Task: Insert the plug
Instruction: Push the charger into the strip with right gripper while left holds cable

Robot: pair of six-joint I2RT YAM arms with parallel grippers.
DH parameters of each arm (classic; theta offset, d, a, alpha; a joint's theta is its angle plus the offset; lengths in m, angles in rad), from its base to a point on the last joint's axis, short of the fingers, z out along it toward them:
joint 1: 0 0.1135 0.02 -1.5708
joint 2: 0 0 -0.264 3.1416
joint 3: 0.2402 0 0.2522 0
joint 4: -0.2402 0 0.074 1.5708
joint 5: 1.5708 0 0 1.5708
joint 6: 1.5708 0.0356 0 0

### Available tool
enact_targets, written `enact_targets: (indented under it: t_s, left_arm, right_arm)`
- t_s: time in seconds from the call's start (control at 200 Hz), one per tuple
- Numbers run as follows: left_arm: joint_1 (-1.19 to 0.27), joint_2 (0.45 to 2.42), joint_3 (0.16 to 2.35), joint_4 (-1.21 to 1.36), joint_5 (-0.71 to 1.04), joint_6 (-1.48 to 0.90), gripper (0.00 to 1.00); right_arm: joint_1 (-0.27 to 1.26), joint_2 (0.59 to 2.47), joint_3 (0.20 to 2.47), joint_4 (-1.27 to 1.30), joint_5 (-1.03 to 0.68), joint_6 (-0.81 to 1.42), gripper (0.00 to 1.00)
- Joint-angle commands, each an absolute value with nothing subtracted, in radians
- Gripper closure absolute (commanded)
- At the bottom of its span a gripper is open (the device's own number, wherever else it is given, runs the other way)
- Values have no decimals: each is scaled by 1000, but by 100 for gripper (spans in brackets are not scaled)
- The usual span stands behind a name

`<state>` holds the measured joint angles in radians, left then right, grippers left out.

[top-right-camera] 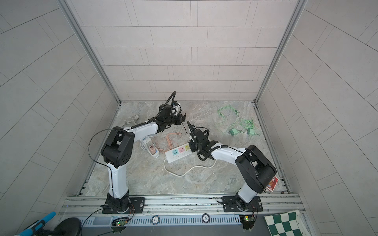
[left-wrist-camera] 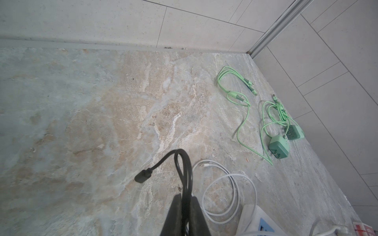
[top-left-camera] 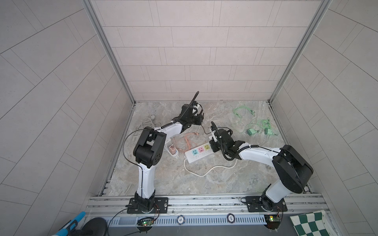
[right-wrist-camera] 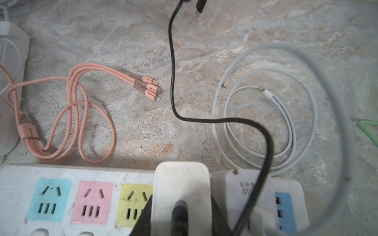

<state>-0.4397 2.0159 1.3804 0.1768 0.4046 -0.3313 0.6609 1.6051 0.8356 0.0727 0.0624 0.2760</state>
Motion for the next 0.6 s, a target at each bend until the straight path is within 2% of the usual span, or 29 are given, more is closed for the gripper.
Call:
enact_targets:
  t_s: [0.0, 0.19, 0.335, 0.595]
  left_arm:
    - [-443, 1971, 1384, 167, 414, -353, 76]
    - [-439, 1947, 1388, 135, 384, -353, 49]
    - [-433, 1926, 1385, 111, 343, -353, 42]
    - [-416, 1880, 1381, 72, 311, -352, 27]
  right_arm:
    - [656, 1662, 765, -87, 102, 299, 100]
    - [658, 1673, 715, -61, 117, 330, 100]
    - [666, 1699, 713, -81, 174, 375, 100]
    - [685, 1753, 681, -12, 165, 440, 100]
